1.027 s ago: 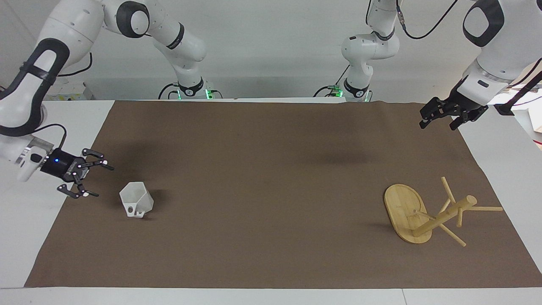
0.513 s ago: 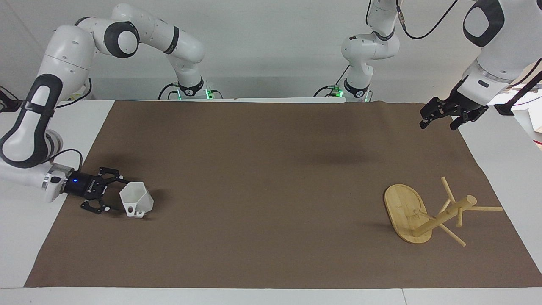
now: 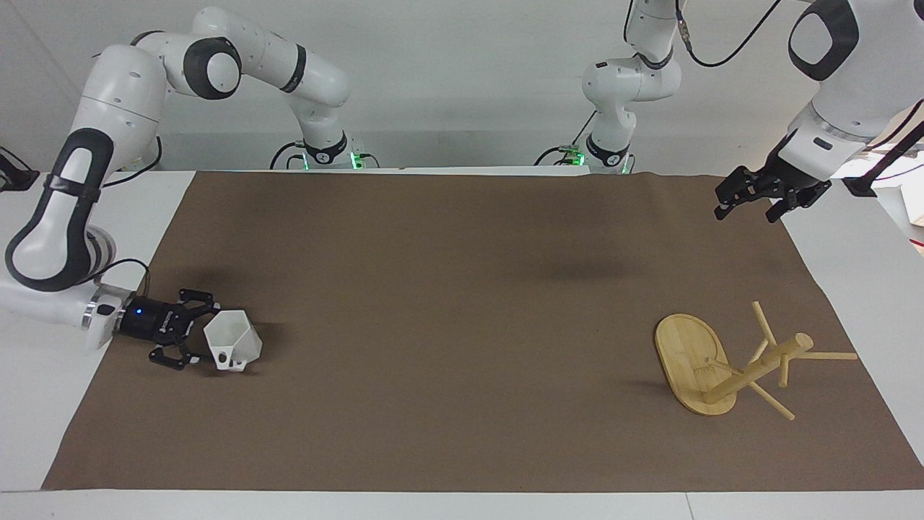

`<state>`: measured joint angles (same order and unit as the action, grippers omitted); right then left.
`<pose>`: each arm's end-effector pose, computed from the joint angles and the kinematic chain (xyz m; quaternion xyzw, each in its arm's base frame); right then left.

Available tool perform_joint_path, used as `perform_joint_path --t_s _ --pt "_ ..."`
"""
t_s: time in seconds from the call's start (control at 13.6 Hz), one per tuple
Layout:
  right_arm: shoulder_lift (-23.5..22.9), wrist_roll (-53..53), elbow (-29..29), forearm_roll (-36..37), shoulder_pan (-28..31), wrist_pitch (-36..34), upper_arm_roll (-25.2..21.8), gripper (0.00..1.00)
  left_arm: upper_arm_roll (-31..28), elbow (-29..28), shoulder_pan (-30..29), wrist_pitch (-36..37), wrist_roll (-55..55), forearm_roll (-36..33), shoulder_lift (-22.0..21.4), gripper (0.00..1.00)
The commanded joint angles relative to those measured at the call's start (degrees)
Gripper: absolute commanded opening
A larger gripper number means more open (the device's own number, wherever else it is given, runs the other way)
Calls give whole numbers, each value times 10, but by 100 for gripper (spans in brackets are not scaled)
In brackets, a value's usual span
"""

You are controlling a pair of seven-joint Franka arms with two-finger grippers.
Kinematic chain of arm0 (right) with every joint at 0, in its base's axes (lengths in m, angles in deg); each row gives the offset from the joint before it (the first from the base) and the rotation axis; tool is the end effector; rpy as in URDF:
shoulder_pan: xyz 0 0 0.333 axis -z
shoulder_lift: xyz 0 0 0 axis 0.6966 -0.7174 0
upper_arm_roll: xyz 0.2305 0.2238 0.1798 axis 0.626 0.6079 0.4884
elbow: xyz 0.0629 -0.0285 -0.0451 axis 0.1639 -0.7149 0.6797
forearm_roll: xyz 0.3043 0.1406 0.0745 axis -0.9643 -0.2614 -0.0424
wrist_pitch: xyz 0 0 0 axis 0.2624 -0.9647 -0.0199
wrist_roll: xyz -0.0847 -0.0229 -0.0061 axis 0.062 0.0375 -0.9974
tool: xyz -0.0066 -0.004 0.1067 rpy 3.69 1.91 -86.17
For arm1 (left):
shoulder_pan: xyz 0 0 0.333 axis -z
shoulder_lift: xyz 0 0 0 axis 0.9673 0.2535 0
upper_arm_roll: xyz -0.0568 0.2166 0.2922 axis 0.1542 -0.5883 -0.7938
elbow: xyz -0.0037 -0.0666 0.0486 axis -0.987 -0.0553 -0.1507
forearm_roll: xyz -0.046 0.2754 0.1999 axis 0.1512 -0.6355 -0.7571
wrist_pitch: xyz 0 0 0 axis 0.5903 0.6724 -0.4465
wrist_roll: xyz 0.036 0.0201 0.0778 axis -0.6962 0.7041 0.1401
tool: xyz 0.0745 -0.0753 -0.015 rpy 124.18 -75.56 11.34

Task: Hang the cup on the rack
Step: 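Grasp the white hexagonal cup with the right gripper and lift it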

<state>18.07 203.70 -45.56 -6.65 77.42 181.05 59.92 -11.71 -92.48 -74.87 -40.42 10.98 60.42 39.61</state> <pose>0.6280 -0.2261 0.3191 -0.6489 -0.5533 -0.3687 0.3699 0.5144 -0.0346 0.6636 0.9974 -0.0599 -0.0171 0.0356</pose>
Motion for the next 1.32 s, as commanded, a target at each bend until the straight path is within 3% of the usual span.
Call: perform_joint_path --t_s 0.0,0.22,0.44,0.51,0.66,0.73,0.81,1.03,1.25 --pt "5 33 -24 -16 2 8 1 99 2 -12 4 2 6 5 -10 100" --pt "17 87 -63 -18 2 21 2 99 4 -12 18 0 23 5 -11 100" --pt "18 94 -65 -18 -10 24 2 97 4 -12 20 2 24 5 -11 100" --pt "19 94 -64 -19 -15 23 3 83 4 -12 20 3 24 5 -11 100" --pt "21 81 -62 -19 -17 21 13 34 4 -11 20 0 24 5 -11 100" --pt "28 55 -64 -18 -22 19 13 20 3 -11 19 -1 24 5 -11 100" --pt "40 24 -65 -18 -39 15 13 14 3 -11 18 0 24 5 -11 100" --pt "100 -93 -73 -31 -135 15 14 13 3 -11 18 0 55 5 -11 100" --pt "119 -167 -74 -121 -252 83 14 13 6 -9 26 -17 77 8 -9 100"
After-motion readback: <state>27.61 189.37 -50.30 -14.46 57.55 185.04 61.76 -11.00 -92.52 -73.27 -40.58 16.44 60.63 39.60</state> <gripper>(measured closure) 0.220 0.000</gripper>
